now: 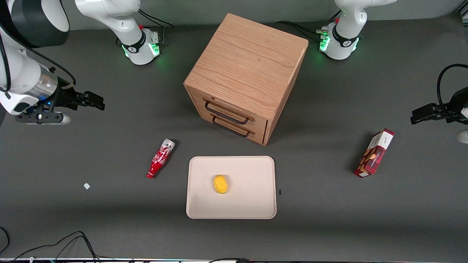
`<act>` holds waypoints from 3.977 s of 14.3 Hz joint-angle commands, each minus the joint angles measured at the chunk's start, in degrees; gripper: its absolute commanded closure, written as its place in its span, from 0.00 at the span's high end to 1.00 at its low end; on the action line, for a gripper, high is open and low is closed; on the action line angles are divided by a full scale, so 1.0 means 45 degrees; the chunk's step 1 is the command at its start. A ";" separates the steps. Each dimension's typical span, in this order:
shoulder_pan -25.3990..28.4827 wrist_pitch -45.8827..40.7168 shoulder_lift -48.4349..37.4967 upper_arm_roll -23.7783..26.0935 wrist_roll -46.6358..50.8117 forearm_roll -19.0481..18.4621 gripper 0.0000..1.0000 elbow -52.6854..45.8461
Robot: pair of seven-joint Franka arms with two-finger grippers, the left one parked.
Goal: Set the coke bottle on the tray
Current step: 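Move the right gripper down over the red Coca-Cola bottle, then close the right gripper around the bottle's body, then lift the bottle and turn it upright with the right gripper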
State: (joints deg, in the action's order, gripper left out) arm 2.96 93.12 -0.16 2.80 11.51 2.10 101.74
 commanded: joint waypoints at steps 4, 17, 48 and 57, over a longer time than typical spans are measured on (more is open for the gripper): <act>0.0083 0.1350 0.2982 0.1035 0.3782 0.0492 1.00 -0.1439; 0.1001 0.9712 0.6382 0.1508 0.9883 -0.1950 1.00 0.1686; 0.0535 0.7247 0.5019 0.2286 0.9710 -0.3162 0.00 0.1186; -0.2984 -0.0864 0.5462 0.6000 0.7424 -0.2147 0.00 -0.5940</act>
State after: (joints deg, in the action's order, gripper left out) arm -10.82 95.11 19.85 28.87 46.41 -9.39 84.81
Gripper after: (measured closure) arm 0.454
